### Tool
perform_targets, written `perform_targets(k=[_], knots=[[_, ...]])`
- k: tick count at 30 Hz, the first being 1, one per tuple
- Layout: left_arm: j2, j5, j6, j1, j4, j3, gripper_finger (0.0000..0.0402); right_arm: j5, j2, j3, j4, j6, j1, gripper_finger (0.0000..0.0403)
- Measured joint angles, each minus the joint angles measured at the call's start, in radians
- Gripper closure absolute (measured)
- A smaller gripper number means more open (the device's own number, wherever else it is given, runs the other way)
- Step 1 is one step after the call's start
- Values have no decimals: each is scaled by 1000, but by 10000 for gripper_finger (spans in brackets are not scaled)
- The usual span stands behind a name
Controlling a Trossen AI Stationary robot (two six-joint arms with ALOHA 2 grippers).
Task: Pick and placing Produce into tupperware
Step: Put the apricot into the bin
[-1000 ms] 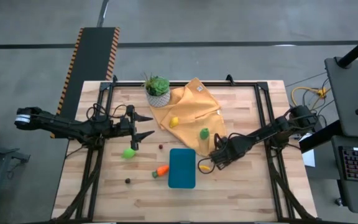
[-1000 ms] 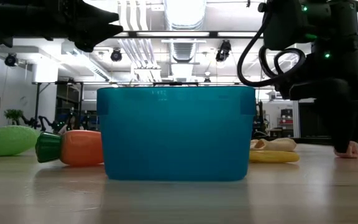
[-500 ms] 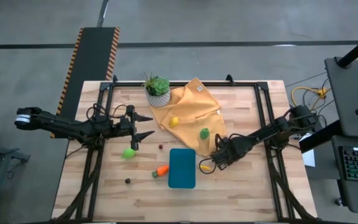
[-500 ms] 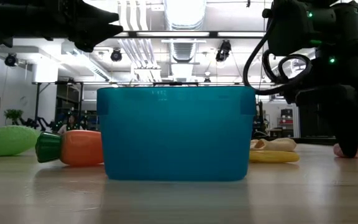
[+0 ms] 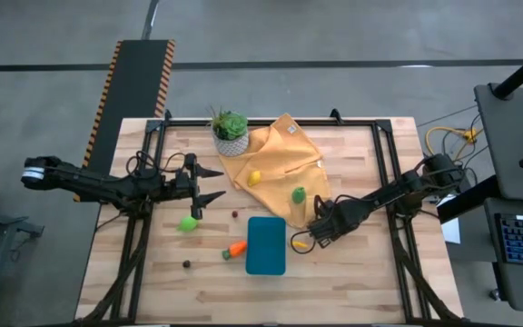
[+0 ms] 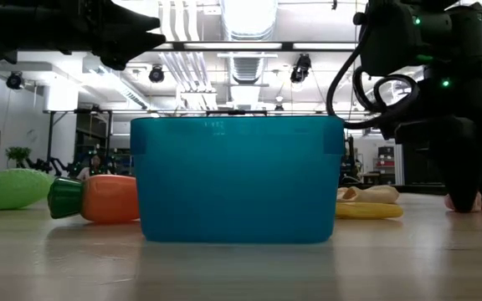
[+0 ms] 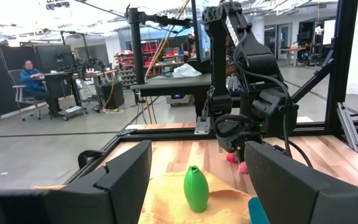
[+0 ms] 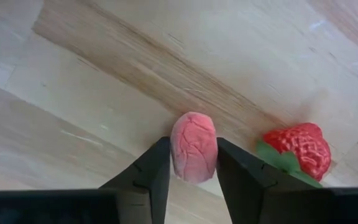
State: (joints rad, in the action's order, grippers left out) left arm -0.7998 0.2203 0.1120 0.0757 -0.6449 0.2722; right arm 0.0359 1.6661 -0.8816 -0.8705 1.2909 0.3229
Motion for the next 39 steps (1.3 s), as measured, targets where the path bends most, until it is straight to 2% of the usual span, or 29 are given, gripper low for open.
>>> perform_targets(k=[11, 27, 29, 35, 39], knots=[[0, 0, 0, 0, 0, 0, 157, -1, -2, 6, 17, -47, 0, 339], [0, 0, 0, 0, -1, 0, 157, 18, -22, -50, 17, -248, 0, 342], [0, 0, 0, 0, -1, 0, 157, 39, -35, -69, 18, -275, 0, 342], [0, 0, 0, 0, -2, 0, 157, 192, -103, -97, 37, -353, 0, 342], [0, 0, 0, 0, -1, 0, 157, 281, -178, -68, 130, -400, 0, 342]])
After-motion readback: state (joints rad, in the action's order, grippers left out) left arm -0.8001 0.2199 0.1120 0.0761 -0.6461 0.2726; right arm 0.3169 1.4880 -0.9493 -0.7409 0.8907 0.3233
